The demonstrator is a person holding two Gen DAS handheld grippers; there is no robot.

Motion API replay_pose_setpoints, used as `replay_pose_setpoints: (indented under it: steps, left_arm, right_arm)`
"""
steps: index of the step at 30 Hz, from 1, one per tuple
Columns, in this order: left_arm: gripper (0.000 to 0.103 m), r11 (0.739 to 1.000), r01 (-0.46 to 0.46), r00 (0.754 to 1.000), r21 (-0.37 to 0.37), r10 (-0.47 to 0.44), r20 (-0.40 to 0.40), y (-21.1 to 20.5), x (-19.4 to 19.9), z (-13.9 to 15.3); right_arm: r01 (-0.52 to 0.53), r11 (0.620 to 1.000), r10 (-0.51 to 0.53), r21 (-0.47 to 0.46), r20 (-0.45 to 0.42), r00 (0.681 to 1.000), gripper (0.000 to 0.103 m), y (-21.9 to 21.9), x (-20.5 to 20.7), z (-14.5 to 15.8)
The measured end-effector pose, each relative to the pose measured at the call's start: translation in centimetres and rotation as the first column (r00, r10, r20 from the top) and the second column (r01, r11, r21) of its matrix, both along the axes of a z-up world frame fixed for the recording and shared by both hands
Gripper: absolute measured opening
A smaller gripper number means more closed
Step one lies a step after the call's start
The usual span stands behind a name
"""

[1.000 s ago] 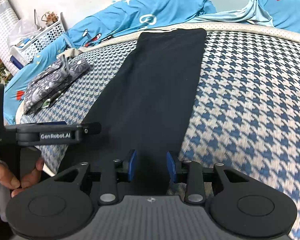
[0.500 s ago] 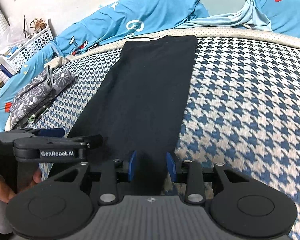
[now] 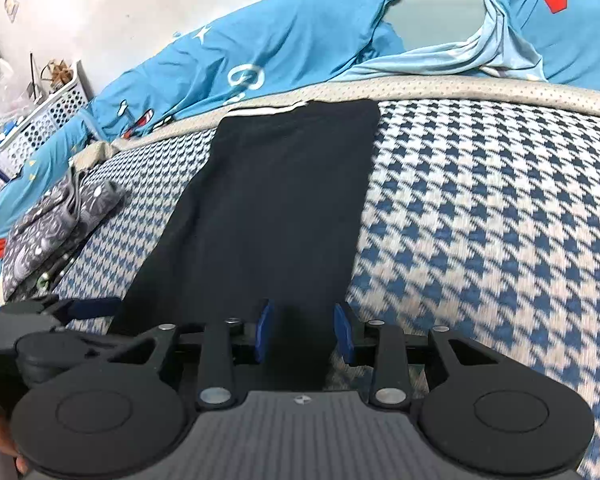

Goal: Fold clothes

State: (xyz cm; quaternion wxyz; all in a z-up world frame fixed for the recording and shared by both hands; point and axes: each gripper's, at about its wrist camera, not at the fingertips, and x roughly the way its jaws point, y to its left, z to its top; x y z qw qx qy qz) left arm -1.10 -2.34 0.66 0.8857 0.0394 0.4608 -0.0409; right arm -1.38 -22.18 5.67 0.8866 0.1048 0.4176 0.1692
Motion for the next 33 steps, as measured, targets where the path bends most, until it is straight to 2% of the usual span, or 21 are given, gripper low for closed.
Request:
replay_pose_setpoints:
  steps: [9, 19, 23, 33]
  left_arm:
    - [0.103, 0.999, -0.013, 0.999, -0.043, 0.011, -0.036, -0.2, 2.4, -0.4]
    - [0.103, 0.990, -0.077, 0.995, -0.115, 0.068, -0.080, 0.6, 3.9, -0.4]
    - [0.103, 0.987, -0.109, 0.992, -0.116, 0.101, -0.080, 1.0, 4.5, -0.3]
    - [0.103, 0.977, -0.152, 0.984, -0.151, 0.135, -0.118, 1.4, 5.6, -0.5]
  right_arm:
    - [0.069, 0.997, -0.069, 0.038, 0.016, 0.997, 0.041, -1.5, 3.3, -0.3]
    - [0.100, 0.987, -0.107, 0.125, 0.049, 0.993, 0.044, -2.3, 6.5, -0.5]
    - [0.121, 0.978, -0.131, 0.169, 0.049, 0.990, 0.048, -2.6, 8.0, -0.8]
    - [0.158, 0.963, -0.171, 0.218, 0.046, 0.984, 0.048, -2.9, 11.6, -2.3]
